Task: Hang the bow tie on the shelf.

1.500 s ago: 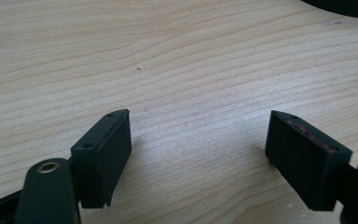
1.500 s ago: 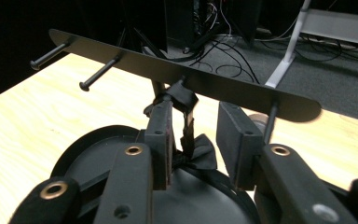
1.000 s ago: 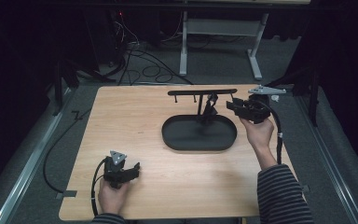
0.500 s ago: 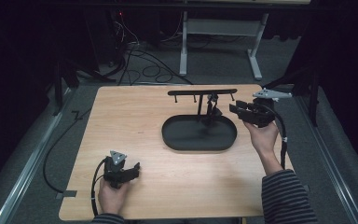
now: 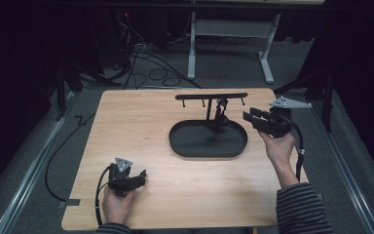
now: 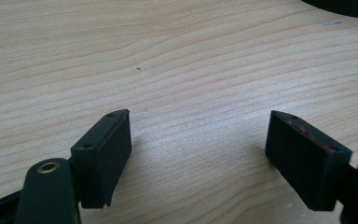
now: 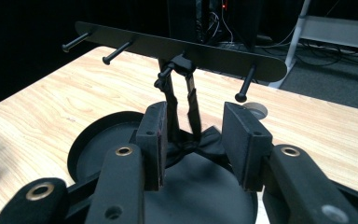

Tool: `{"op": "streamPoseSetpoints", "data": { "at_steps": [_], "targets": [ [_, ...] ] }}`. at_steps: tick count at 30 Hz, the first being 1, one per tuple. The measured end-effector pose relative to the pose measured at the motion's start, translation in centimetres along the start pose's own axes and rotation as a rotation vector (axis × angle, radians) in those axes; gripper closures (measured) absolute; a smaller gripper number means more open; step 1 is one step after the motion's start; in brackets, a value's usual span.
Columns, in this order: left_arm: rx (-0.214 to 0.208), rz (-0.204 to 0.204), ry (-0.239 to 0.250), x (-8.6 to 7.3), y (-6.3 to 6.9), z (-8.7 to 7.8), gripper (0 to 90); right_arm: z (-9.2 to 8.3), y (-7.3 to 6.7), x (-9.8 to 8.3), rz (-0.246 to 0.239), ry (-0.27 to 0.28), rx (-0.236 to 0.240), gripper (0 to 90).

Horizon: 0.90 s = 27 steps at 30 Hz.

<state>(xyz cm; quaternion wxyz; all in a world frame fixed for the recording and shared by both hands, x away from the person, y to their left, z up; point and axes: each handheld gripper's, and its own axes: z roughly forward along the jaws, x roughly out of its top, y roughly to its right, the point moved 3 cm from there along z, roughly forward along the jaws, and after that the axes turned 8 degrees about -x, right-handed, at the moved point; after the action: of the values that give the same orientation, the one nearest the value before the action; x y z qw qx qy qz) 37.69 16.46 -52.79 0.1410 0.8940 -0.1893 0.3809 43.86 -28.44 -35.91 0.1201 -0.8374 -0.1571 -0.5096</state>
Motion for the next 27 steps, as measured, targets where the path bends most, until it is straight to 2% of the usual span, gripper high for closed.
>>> {"op": "streamPoseSetpoints", "data": {
  "at_steps": [9,27],
  "targets": [
    [0.0,0.0,0.0,0.0,0.0,0.0,22.9,-0.5,-0.1,-0.5,0.005,-0.008,0.007,62.5],
    [0.0,0.0,0.0,0.0,0.0,0.0,22.9,-1.8,-0.4,-1.2,0.001,0.01,0.017,61.7]
  ]
}}
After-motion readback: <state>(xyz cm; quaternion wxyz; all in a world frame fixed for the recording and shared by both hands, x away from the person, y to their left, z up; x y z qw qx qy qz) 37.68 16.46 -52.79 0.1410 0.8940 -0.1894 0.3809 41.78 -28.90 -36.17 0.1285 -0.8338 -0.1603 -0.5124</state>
